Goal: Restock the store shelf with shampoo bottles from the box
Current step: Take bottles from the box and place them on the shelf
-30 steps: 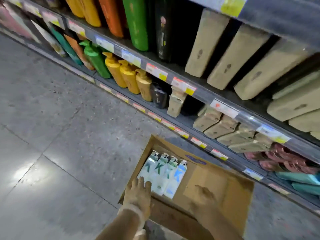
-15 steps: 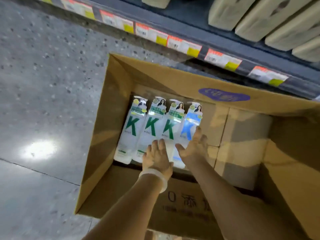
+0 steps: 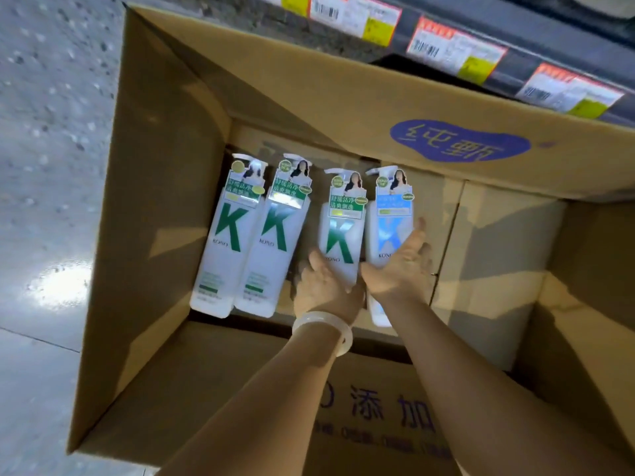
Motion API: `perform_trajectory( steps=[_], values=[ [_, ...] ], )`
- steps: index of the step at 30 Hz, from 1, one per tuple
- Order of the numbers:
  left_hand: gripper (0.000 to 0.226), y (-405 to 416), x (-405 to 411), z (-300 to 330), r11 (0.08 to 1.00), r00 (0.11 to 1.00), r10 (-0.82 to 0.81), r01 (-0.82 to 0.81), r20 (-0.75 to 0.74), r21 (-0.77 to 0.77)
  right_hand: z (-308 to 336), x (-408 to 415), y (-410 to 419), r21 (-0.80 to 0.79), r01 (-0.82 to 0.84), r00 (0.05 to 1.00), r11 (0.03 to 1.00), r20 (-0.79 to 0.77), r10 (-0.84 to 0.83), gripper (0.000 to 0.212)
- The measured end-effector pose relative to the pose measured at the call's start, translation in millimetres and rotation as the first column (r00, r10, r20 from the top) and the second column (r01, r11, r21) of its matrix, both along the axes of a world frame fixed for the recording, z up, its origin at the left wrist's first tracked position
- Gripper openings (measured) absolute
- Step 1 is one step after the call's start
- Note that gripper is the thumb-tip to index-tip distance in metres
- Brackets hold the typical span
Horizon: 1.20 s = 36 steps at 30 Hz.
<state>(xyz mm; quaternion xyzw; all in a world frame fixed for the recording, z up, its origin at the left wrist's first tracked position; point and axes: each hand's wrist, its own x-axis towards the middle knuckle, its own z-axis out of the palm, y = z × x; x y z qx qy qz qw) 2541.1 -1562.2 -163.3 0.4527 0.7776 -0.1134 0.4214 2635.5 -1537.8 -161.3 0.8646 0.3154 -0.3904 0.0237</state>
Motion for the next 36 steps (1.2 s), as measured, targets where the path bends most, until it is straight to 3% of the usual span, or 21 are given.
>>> perform_trajectory(
  steps=[3,6,10,14,19,24,29,36],
  values=[
    [0.075,2,2,-13,0.995,0.995,0.1,-0.101,-0.027,-0.018,-10,14,1,-0.077,0.072,0.996,0.994,-0.043,-0.075,0.087],
    [0.069,1,7,-20,0.974,0.973,0.221,-0.217,-0.059,0.068,-19,16,-2,-0.015,0.101,0.995,0.995,-0.018,-0.101,0.068],
    [0.06,-3,14,-6,0.951,0.954,0.295,-0.298,0.052,0.079,-5,16,-7,0.02,0.181,0.98,0.983,-0.09,-0.178,0.052],
    [0.059,-10,12,48,0.946,0.94,0.307,-0.319,0.15,0.06,56,19,-18,0.063,0.289,0.939,0.955,-0.215,-0.27,0.047],
    [0.058,-3,-1,172,0.928,0.928,0.265,-0.319,0.262,0.191,184,21,-26,0.172,0.344,0.907,0.923,-0.315,-0.28,0.053],
    [0.058,21,0,340,0.892,0.935,0.216,-0.306,0.283,0.333,353,37,-15,0.324,0.405,0.886,0.855,-0.368,-0.28,0.046],
    [0.059,35,28,513,0.795,0.907,0.161,-0.353,0.39,0.493,531,68,-10,0.547,0.45,0.88,0.706,-0.404,-0.248,0.048],
    [0.054,38,88,703,0.724,0.808,-0.145,-0.306,0.571,0.618,730,119,-33,0.79,0.396,0.917,0.468,-0.309,-0.253,0.045]
  ],
)
